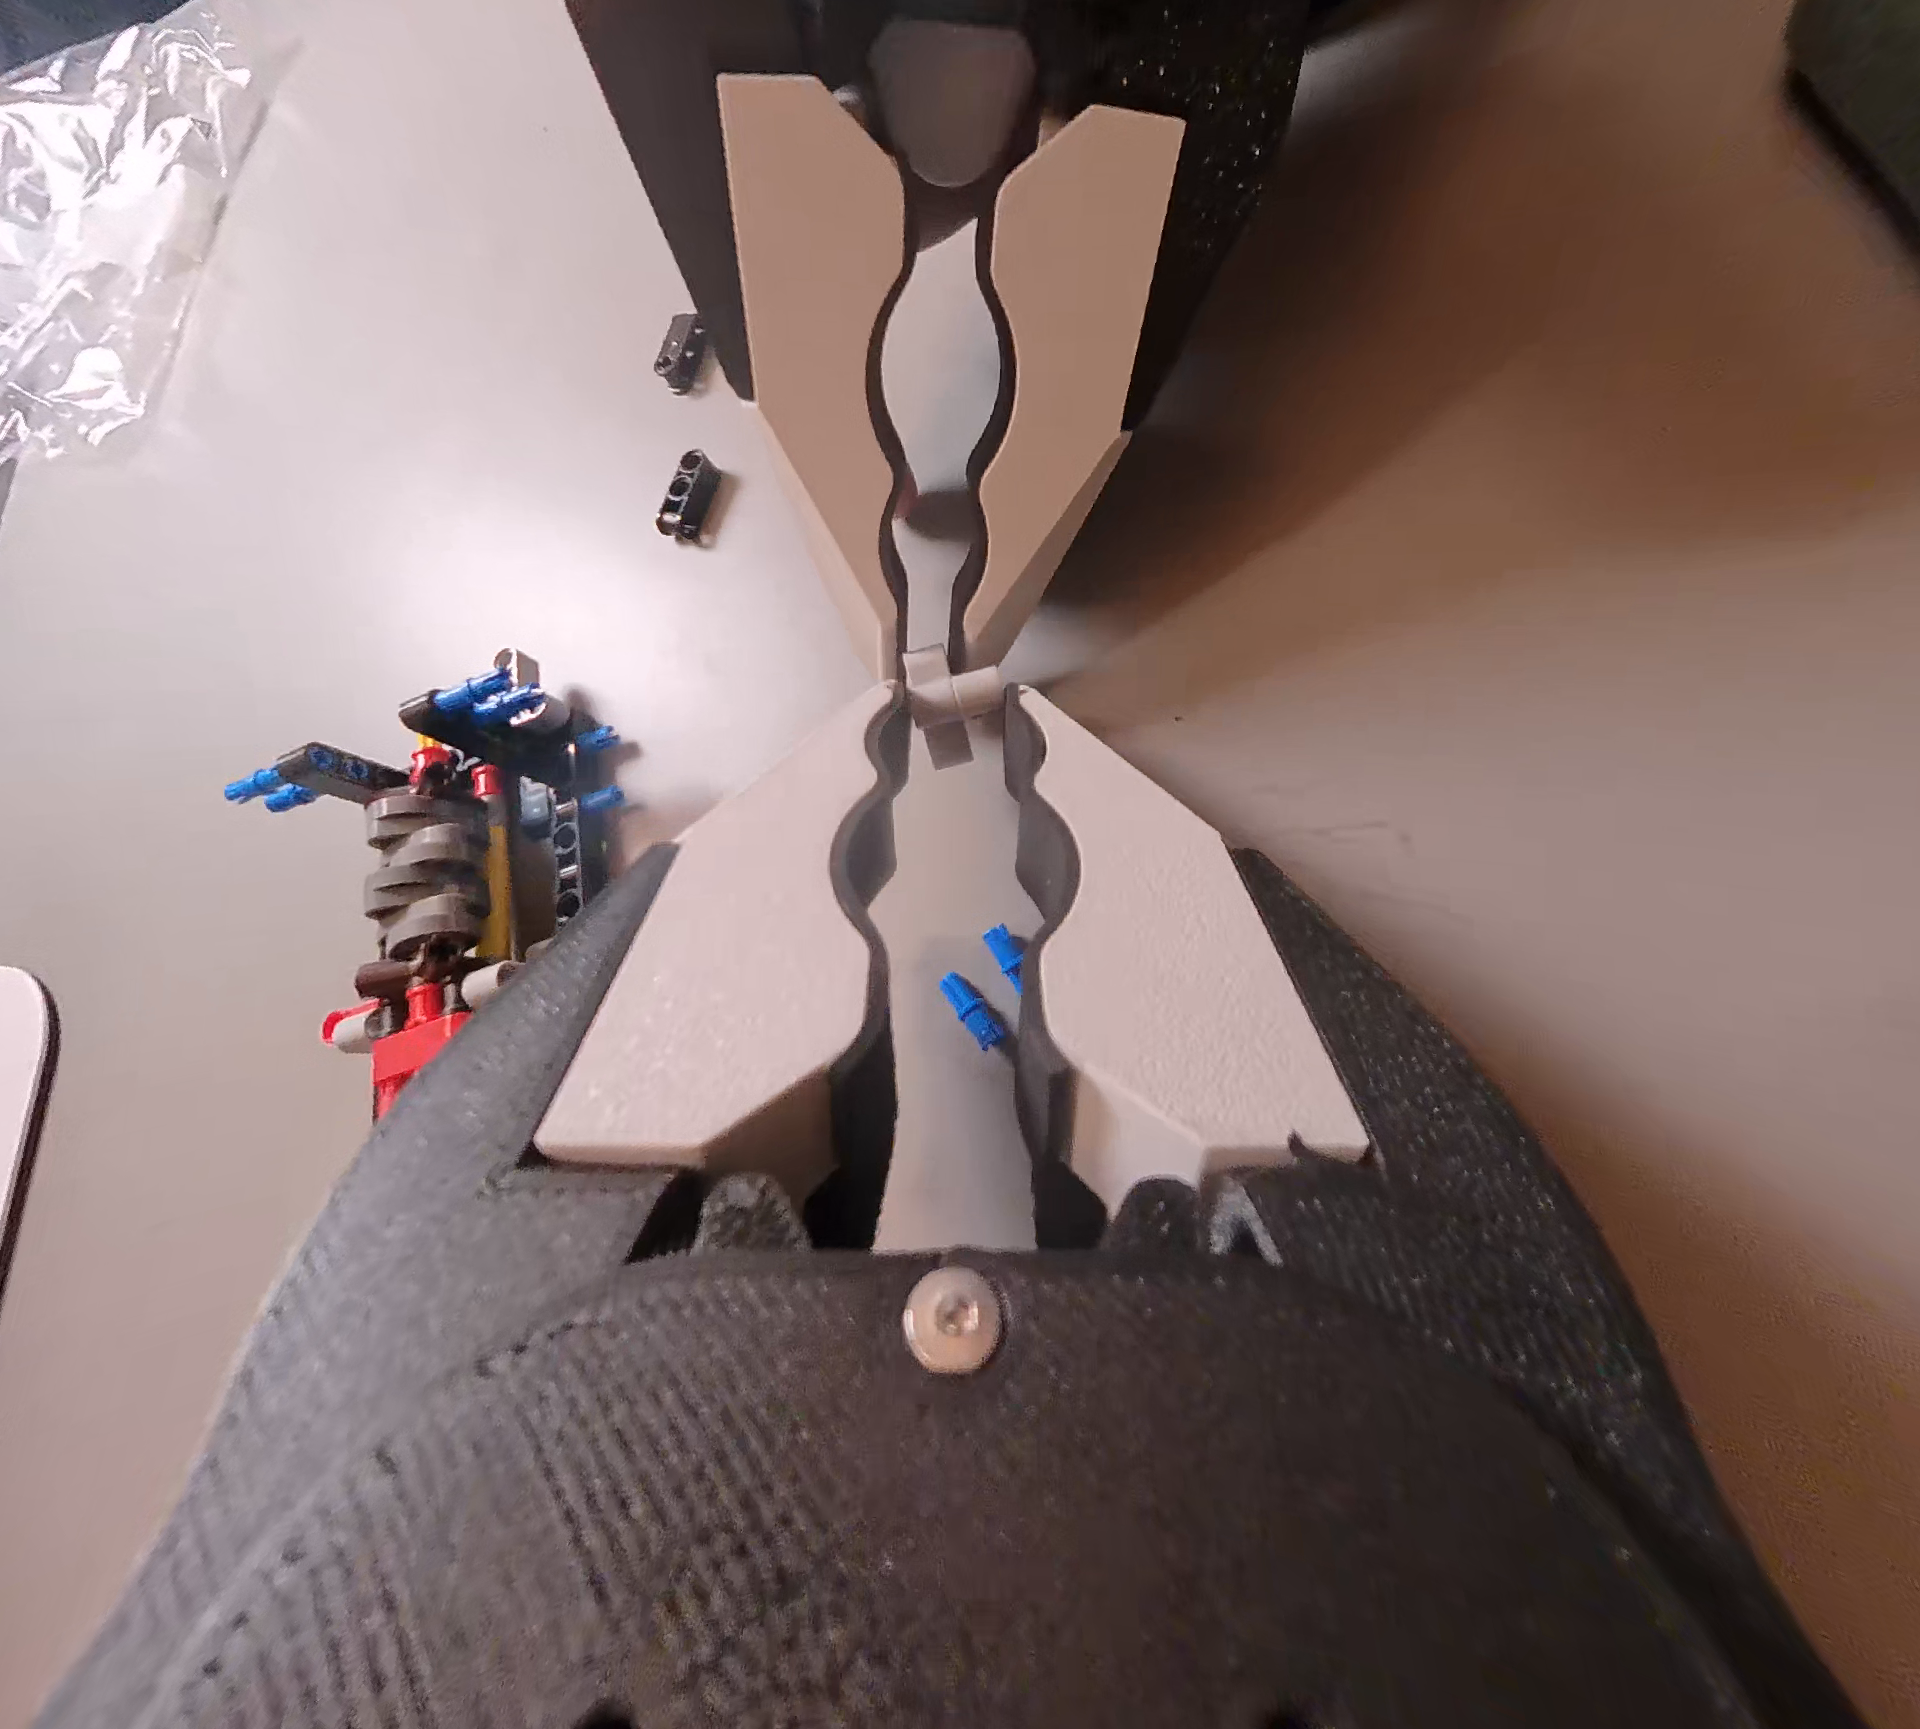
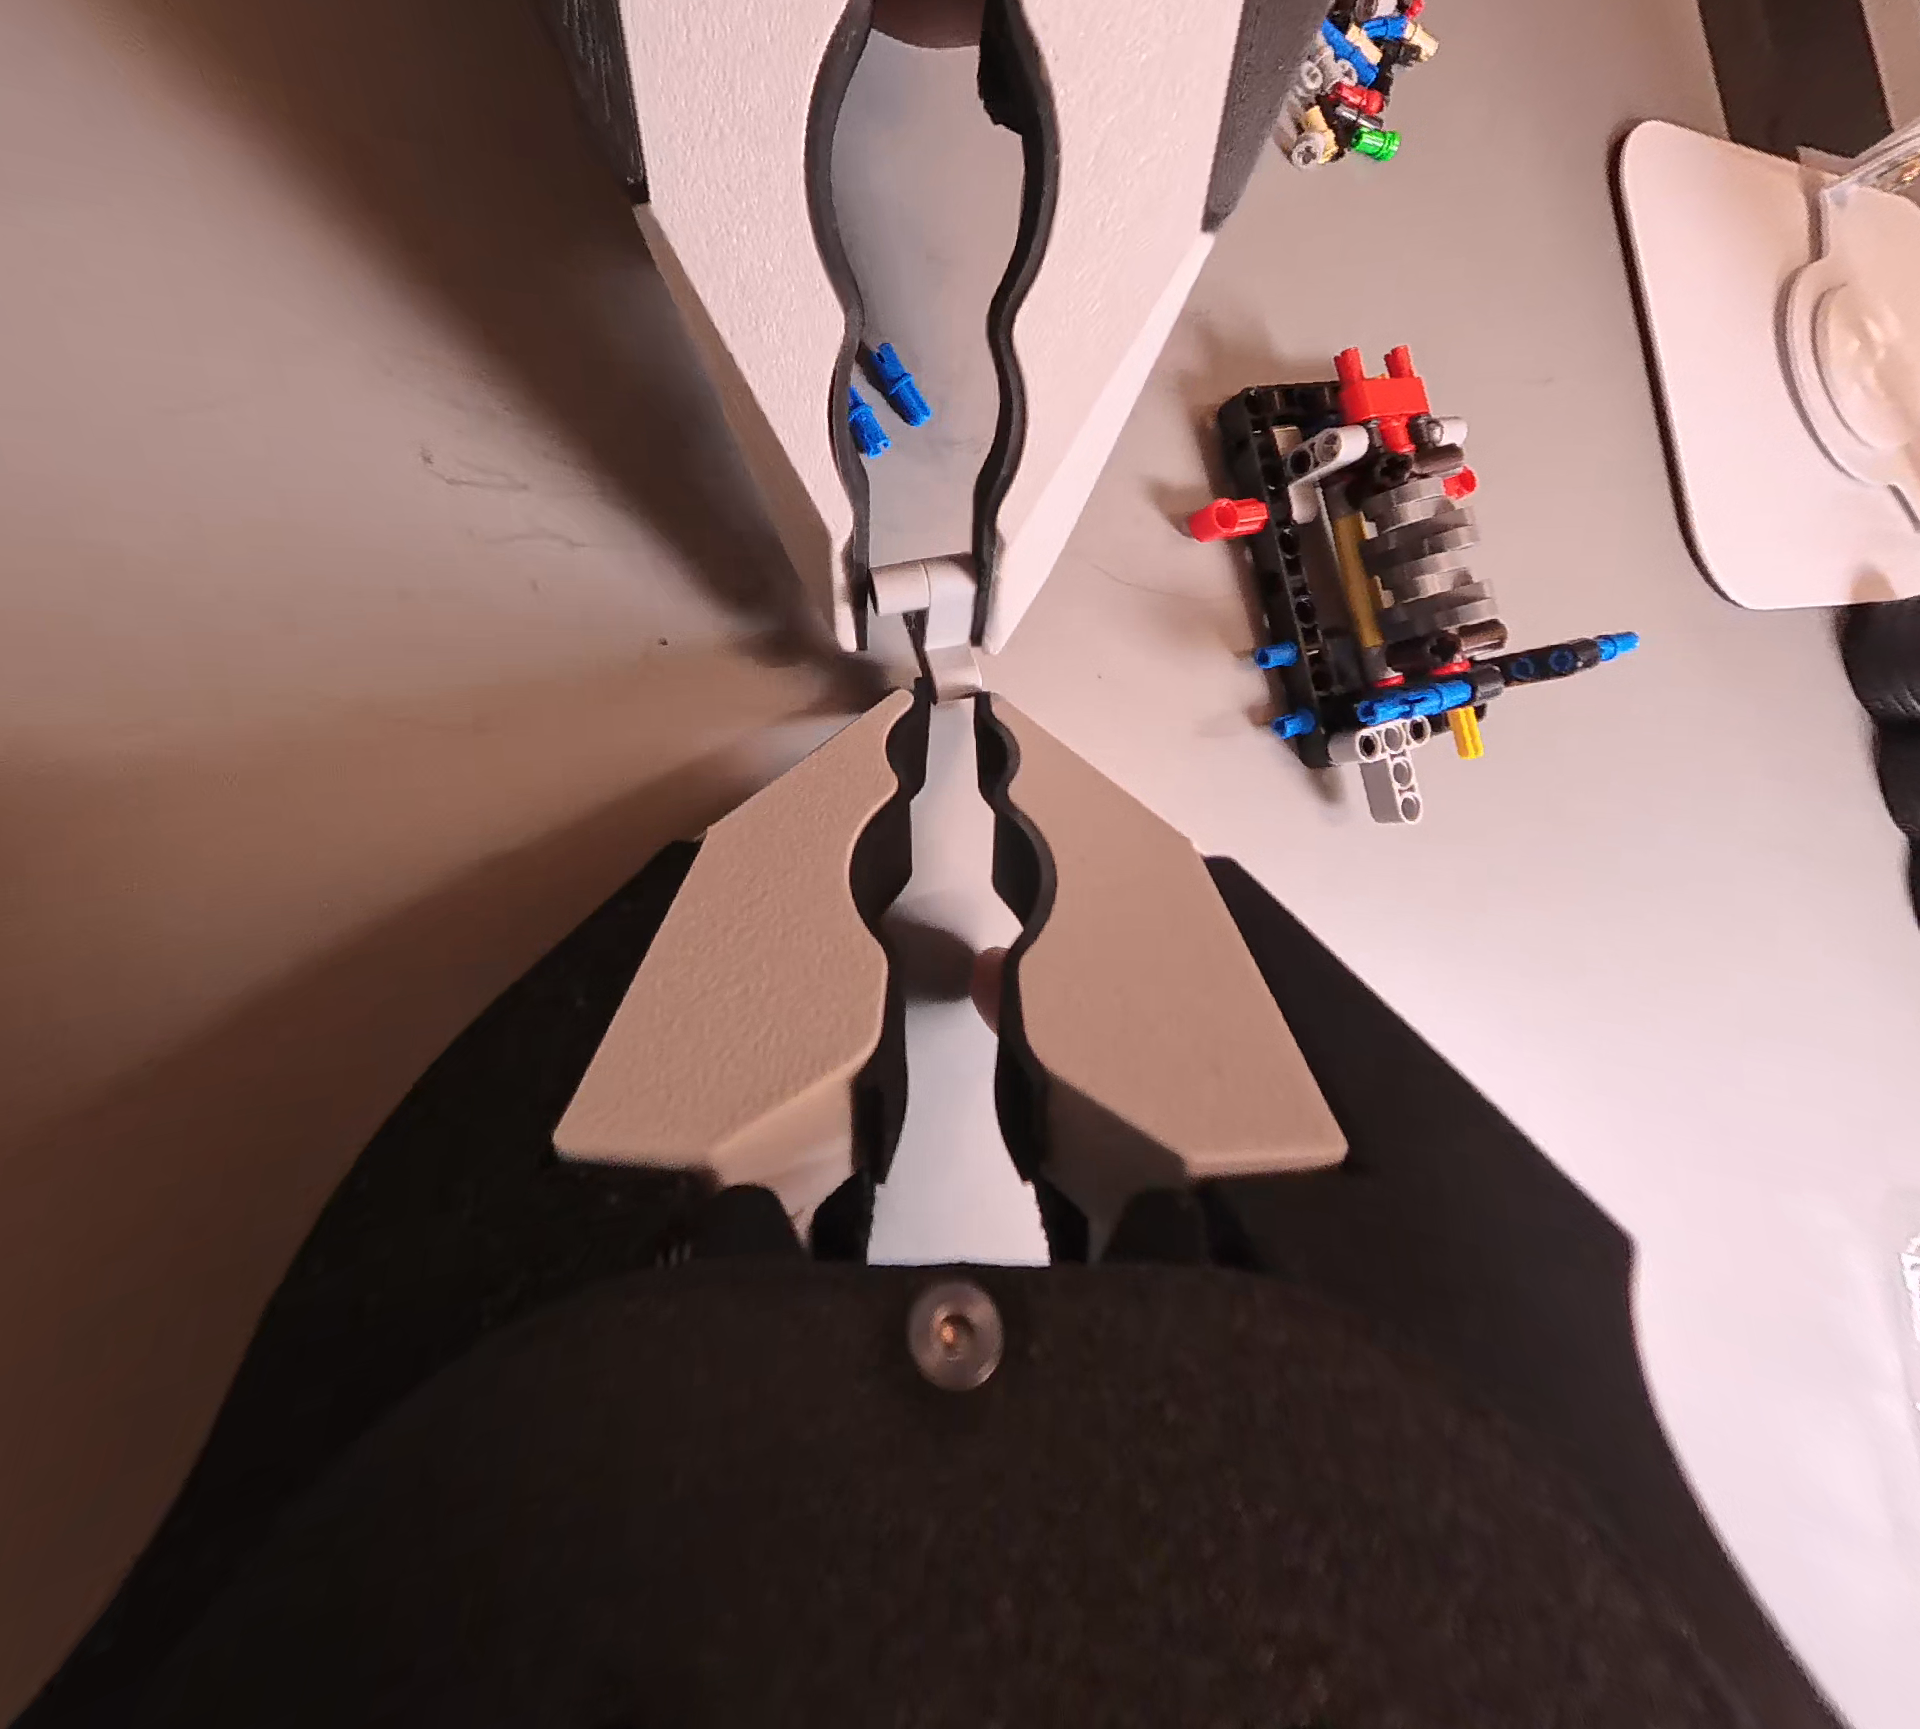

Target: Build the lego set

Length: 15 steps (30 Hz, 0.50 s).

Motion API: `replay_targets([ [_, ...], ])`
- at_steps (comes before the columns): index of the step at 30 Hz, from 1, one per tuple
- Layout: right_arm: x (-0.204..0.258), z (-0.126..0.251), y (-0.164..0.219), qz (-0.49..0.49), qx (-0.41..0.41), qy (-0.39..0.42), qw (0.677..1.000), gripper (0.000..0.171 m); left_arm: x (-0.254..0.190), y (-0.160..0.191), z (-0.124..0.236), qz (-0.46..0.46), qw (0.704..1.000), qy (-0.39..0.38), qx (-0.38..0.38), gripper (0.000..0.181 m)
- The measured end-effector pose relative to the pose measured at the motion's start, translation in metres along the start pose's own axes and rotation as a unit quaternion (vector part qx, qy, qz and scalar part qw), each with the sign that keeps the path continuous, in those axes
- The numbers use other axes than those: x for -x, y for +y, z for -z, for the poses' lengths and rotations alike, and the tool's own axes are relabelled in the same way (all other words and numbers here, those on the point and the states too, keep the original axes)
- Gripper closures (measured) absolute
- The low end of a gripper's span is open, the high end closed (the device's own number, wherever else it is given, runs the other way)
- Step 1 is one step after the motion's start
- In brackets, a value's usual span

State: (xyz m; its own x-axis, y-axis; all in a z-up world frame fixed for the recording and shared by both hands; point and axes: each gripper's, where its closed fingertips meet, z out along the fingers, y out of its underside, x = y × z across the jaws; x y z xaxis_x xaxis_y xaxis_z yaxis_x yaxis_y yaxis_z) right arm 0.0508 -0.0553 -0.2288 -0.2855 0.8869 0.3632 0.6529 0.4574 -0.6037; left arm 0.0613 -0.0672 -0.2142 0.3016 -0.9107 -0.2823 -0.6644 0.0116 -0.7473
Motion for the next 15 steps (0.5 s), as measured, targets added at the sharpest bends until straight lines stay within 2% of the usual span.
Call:
replay_targets([
  [15,0.0074,0.0045,0.0005,-0.003,-0.013,-0.035,0.999,0.165,0.0063,0.0063,0.0010,0.010,1.000,-0.013,0.010,0.159],
])
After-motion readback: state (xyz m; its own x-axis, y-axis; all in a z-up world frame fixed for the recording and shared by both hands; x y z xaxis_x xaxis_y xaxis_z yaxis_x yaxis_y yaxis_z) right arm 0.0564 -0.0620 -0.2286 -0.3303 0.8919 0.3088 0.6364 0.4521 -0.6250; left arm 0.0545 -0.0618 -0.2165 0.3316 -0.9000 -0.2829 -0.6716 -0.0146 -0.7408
